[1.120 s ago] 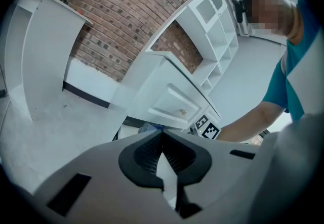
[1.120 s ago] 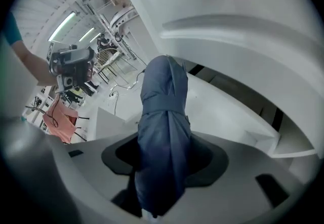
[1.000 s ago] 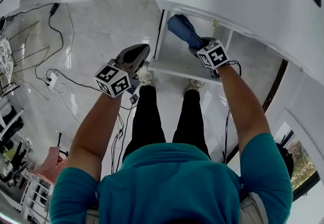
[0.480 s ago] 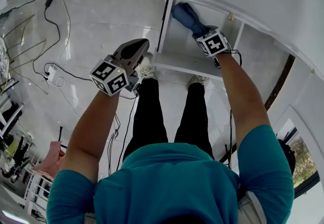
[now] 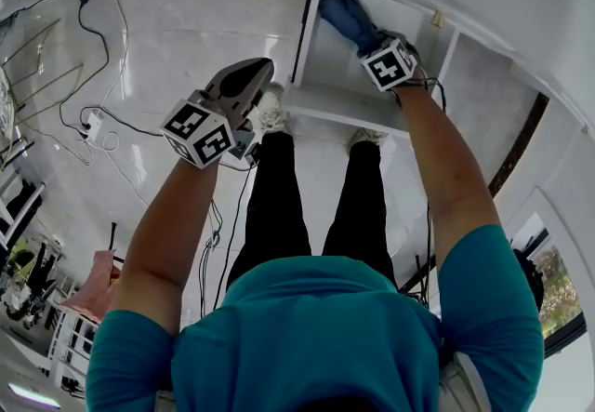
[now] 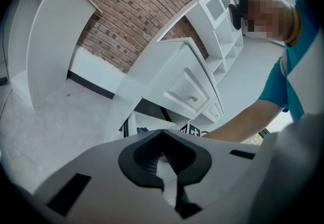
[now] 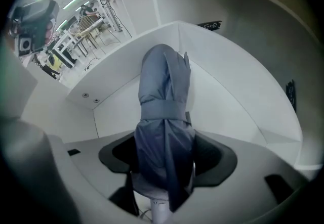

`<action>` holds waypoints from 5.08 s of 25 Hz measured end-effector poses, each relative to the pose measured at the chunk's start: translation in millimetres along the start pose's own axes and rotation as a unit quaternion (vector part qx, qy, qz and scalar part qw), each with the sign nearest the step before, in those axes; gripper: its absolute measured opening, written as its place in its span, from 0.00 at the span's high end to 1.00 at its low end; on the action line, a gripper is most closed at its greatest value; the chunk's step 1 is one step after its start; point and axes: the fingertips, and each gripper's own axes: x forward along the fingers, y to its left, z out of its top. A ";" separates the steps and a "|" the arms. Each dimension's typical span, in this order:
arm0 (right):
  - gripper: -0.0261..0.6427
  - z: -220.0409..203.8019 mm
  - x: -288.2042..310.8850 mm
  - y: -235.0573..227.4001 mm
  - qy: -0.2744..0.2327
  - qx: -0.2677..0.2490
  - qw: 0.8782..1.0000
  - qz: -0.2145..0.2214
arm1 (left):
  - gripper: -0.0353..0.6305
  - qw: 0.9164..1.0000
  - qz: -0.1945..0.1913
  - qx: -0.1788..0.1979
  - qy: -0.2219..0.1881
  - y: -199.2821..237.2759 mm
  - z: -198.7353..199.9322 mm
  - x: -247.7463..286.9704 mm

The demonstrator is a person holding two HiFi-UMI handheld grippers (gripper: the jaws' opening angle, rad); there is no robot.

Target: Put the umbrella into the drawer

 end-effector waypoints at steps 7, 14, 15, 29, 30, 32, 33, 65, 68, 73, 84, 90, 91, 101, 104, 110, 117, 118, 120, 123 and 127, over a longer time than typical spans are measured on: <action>0.54 3.4 -20.0 -1.0 -0.023 -0.001 1.000 0.003 | 0.93 1.000 -0.003 0.000 -0.004 -9.2 6.6 0.9; 0.54 24.0 -54.0 -2.9 -0.059 0.012 0.998 0.005 | 0.93 1.000 -0.007 0.013 -0.010 -28.6 27.6 -2.6; 0.54 26.0 -61.3 -2.3 -0.062 0.015 0.998 0.006 | 0.93 1.000 -0.008 0.014 -0.011 -32.9 32.0 -3.2; 0.54 15.0 -186.4 18.0 -0.100 0.022 0.995 0.010 | 0.93 0.998 -0.024 0.058 -0.028 -117.1 96.4 -29.9; 0.54 12.6 -197.7 19.7 -0.102 0.019 0.995 0.010 | 0.93 0.997 -0.024 0.061 -0.028 -124.4 100.4 -33.2; 0.54 8.9 -221.1 25.5 -0.112 0.018 0.993 0.019 | 0.93 0.997 -0.024 0.069 -0.025 -140.4 106.8 -40.1; 0.54 8.3 -233.7 28.2 -0.119 0.020 0.992 0.024 | 0.93 0.997 -0.025 0.075 -0.022 -148.9 110.2 -43.4; 0.82 21.6 -604.9 37.3 -0.429 0.048 0.902 0.021 | 0.93 0.970 -0.074 0.216 -0.084 -334.3 252.9 -113.5; 0.88 23.7 -620.3 37.8 -0.444 0.045 0.895 0.016 | 0.93 0.969 -0.077 0.216 -0.091 -341.9 256.1 -118.1; 0.92 23.8 -628.5 36.8 -0.455 0.049 0.889 0.014 | 0.93 0.967 -0.074 0.219 -0.103 -347.9 264.2 -126.7; 0.93 18.1 -634.5 39.9 -0.462 0.052 0.885 0.020 | 0.93 0.966 -0.076 0.219 -0.112 -356.0 267.4 -131.6; 0.93 16.2 -633.9 42.3 -0.464 0.052 0.884 0.024 | 0.93 0.966 -0.078 0.218 -0.113 -357.3 265.2 -131.8; 0.93 16.0 -633.9 41.9 -0.464 0.052 0.884 0.024 | 0.93 0.966 -0.078 0.218 -0.114 -357.0 265.3 -131.5; 0.93 13.7 -635.5 44.5 -0.467 0.054 0.882 0.023 | 0.93 0.967 -0.078 0.216 -0.115 -359.1 261.0 -135.4; 0.93 15.7 -636.2 47.5 -0.468 0.052 0.882 0.025 | 0.93 0.967 -0.078 0.215 -0.115 -358.6 260.6 -138.2; 0.93 16.2 -633.8 50.2 -0.467 0.046 0.883 0.025 | 0.93 0.966 -0.077 0.215 -0.118 -358.7 259.7 -141.1; 0.93 13.2 -631.1 49.1 -0.458 0.043 0.888 0.019 | 0.93 0.966 -0.076 0.217 -0.119 -358.7 257.6 -143.0; 0.93 12.7 -630.7 49.0 -0.457 0.042 0.888 0.018 | 0.93 0.966 -0.076 0.216 -0.118 -358.8 257.1 -142.9; 0.93 11.1 -630.0 48.9 -0.457 0.042 0.888 0.018 | 0.93 0.967 -0.076 0.215 -0.117 -359.4 255.5 -142.5; 0.93 10.2 -630.0 50.2 -0.456 0.041 0.889 0.019 | 0.93 0.966 -0.077 0.217 -0.117 -360.0 254.8 -143.0; 0.93 9.7 -632.2 52.0 -0.456 0.038 0.889 0.018 | 0.93 0.966 -0.078 0.217 -0.119 -361.5 255.7 -145.1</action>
